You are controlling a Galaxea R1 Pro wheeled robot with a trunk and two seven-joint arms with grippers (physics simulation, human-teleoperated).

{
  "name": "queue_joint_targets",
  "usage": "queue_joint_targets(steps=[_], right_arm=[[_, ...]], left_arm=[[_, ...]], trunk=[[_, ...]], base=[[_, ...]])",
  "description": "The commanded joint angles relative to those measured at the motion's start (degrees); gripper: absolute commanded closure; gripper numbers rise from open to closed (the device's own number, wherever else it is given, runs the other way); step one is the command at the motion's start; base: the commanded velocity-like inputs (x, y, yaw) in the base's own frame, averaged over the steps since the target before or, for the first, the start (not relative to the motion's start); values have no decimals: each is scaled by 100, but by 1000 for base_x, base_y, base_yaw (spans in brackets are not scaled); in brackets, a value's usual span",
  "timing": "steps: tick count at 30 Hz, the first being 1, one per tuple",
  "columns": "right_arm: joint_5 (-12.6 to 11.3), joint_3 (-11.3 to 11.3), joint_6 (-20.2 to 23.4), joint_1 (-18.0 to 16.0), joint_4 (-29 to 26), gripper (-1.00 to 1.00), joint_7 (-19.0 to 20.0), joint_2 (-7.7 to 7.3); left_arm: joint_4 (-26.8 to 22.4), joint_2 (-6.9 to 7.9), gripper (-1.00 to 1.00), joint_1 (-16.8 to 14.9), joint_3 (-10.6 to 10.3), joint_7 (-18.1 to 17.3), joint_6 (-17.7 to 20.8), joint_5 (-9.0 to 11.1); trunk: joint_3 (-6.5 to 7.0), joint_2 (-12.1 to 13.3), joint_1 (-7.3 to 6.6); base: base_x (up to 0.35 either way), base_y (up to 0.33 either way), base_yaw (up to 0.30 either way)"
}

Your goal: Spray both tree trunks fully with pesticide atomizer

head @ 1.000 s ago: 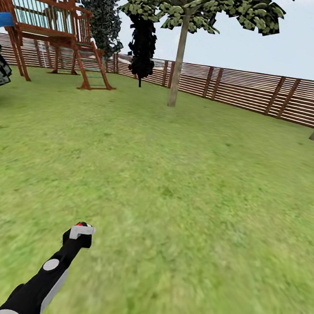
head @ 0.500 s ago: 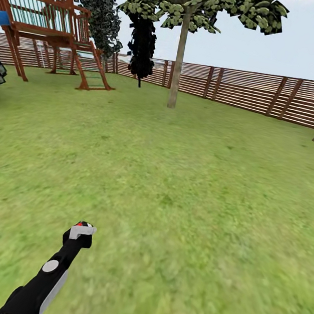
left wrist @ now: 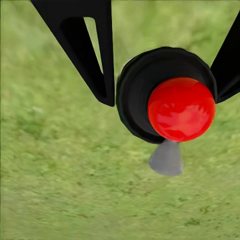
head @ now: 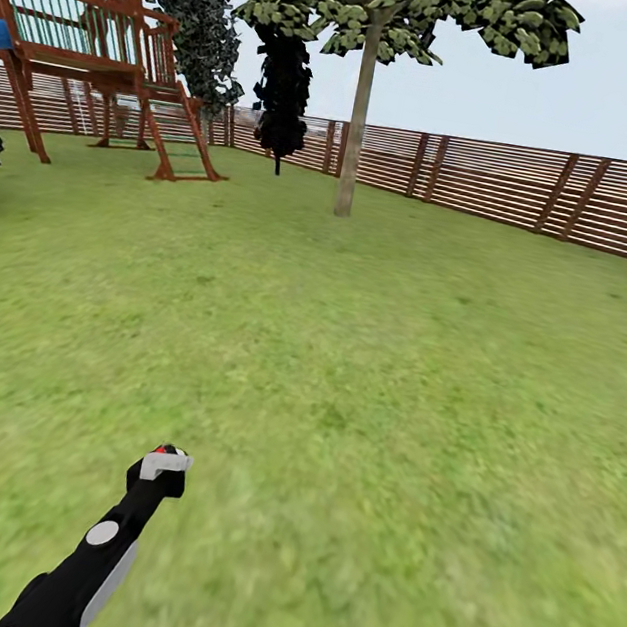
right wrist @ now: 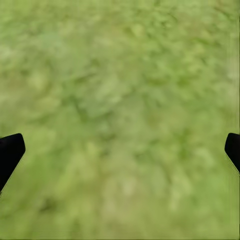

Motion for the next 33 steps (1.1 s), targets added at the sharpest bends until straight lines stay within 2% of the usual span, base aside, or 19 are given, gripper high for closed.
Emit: queue_joint_targets(steps=[1, 33], right_arm=[[0, 0, 1, 0, 0, -100, 0, 0], [0, 0, 0, 0, 0, -100, 0, 0]], left_arm=[[4, 0, 100, -1, 0, -1, -3, 0], [-95, 0, 100, 15, 0, -6, -34, -1]], trunk=[[0, 0, 0], [0, 0, 0]], base=[[339, 0, 0], [340, 0, 0]])
